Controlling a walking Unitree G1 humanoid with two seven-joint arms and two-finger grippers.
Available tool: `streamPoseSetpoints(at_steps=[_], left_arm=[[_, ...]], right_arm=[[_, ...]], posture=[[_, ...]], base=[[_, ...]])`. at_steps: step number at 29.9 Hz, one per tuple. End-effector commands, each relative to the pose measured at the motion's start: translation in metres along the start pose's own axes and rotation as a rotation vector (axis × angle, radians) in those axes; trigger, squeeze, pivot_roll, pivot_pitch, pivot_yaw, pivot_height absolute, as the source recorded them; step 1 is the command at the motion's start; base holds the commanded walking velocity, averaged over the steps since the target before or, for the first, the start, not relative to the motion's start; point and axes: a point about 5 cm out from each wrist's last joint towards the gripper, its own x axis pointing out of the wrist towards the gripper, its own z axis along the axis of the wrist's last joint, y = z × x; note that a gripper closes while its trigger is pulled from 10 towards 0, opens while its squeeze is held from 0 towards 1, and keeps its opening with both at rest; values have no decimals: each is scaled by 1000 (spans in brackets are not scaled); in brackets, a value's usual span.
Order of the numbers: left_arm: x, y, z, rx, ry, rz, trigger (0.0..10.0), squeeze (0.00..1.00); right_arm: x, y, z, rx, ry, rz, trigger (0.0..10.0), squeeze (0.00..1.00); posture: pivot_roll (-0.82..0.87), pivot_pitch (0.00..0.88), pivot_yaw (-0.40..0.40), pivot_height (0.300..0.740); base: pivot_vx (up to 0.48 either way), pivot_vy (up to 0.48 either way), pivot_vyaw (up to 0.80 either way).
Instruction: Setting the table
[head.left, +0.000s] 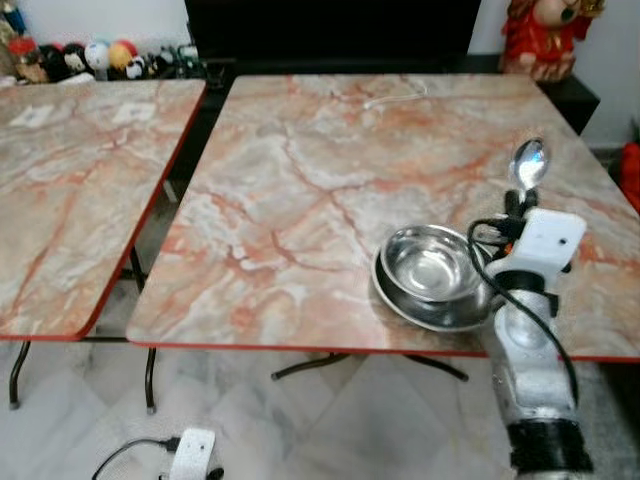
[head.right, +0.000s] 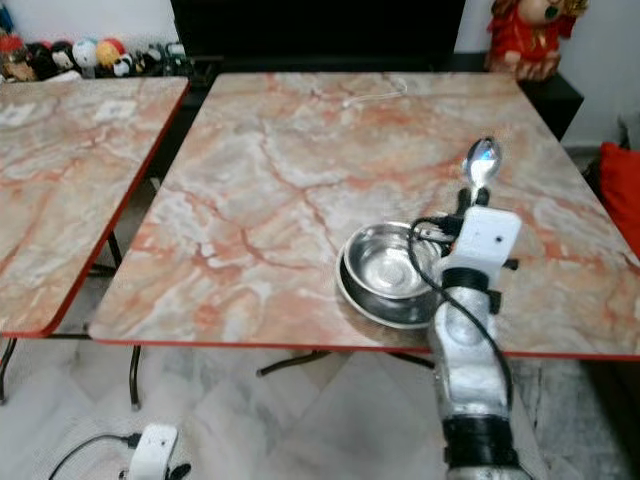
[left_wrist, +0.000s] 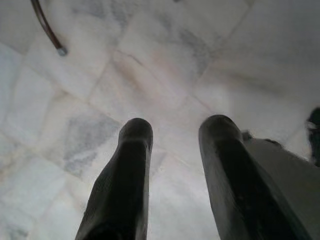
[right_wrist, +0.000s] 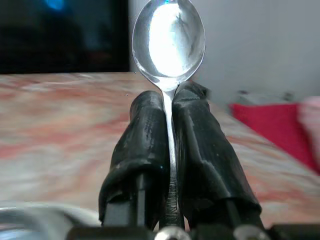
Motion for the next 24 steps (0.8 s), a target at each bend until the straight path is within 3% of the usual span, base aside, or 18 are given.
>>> streamPoseSetpoints(at_steps=[1,6,10,12,19,24], left_arm=[[-2,4,-10,7,38,8,10000,0],[-2,5,-8,7,35,5,10000,0],[-2,5,-7,6,29,2,10000,0],[-2,4,-6,6,28,1,10000,0],[-1,3,-4,4,22,-2,10000,0],[1,-1,0,7,16,-16,10000,0]], right_arm=[[8,-6,-3,-55,50,5,10000,0],[17,-16,-23,-121,214,54,10000,0],[20,-15,-46,-14,397,129,10000,0],[22,-14,-53,-13,442,159,10000,0],[33,-15,-56,58,498,159,10000,0],[37,-13,-58,29,532,218,10000,0]], posture=[[-97,95,55,740],[-100,94,58,740],[-98,95,59,740],[-96,96,60,740],[-89,99,63,740],[-92,102,64,740]], base=[[0,0,0],[0,0,0],[0,0,0],[0,0,0],[0,0,0],[0,0,0]])
